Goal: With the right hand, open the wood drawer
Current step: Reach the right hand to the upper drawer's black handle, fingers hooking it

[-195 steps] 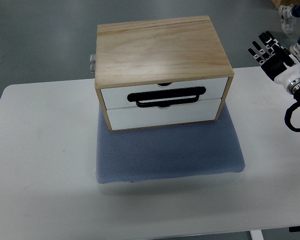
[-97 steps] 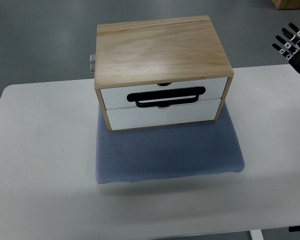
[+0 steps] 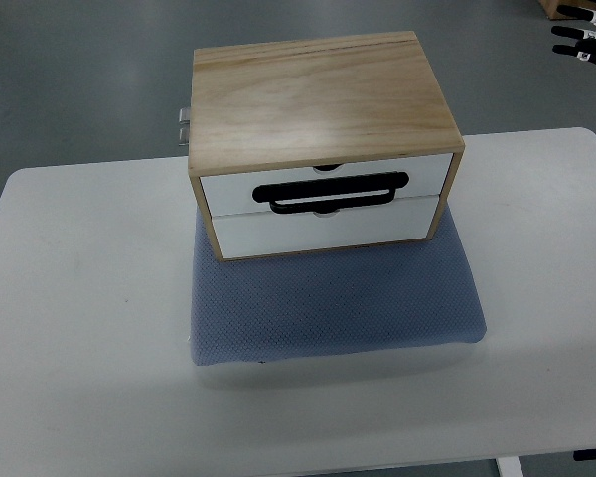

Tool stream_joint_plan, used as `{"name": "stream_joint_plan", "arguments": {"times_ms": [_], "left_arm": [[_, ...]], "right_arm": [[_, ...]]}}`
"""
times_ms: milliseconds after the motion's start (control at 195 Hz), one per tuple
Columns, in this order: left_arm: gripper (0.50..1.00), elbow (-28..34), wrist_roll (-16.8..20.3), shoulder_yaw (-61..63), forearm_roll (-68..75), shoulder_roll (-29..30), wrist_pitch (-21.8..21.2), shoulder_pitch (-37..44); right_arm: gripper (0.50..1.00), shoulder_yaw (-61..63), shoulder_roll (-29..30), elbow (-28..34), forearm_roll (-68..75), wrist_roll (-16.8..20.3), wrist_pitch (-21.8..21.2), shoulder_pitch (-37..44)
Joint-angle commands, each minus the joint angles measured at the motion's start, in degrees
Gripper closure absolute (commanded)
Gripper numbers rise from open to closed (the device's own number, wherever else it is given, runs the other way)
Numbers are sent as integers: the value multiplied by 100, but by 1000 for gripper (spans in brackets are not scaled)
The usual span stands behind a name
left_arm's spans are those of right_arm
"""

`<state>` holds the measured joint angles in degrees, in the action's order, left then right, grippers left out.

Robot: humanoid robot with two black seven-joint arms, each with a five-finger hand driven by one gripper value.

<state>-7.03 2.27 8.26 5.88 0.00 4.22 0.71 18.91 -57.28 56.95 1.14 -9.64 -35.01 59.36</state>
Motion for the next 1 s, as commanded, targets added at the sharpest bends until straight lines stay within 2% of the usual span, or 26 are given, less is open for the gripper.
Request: {"name": "stream_joint_plan", "arguments": {"times_ms": [0, 159, 350, 483, 637, 725, 925, 997], "left_arm": [[500, 0, 2, 0, 1, 0, 0, -1], [500, 0, 2, 0, 1, 0, 0, -1], [500, 0, 2, 0, 1, 0, 0, -1], [500, 0, 2, 0, 1, 0, 0, -1], [500, 0, -7, 0, 1, 0, 0, -1], [500, 0, 2, 0, 1, 0, 0, -1], [500, 0, 2, 0, 1, 0, 0, -1], [500, 0, 2, 0, 1, 0, 0, -1]], "right_arm": [[556, -800, -222, 720, -413, -91, 1, 734], [556, -2110, -363, 1775, -844, -100, 1, 2035], [556, -2893, -266, 2355, -1186, -91, 1, 2993], [556, -2998, 41, 2417, -1275, -73, 1, 3196], [556, -2981, 419, 2891, -1810, -73, 1, 3371], [556, -2972, 832, 2892, -2048, -65, 1, 3415], [556, -2963, 1377, 2830, -2610, -56, 1, 3336], [556, -2963, 1535, 2698, -2891, -56, 161, 3292]]}}
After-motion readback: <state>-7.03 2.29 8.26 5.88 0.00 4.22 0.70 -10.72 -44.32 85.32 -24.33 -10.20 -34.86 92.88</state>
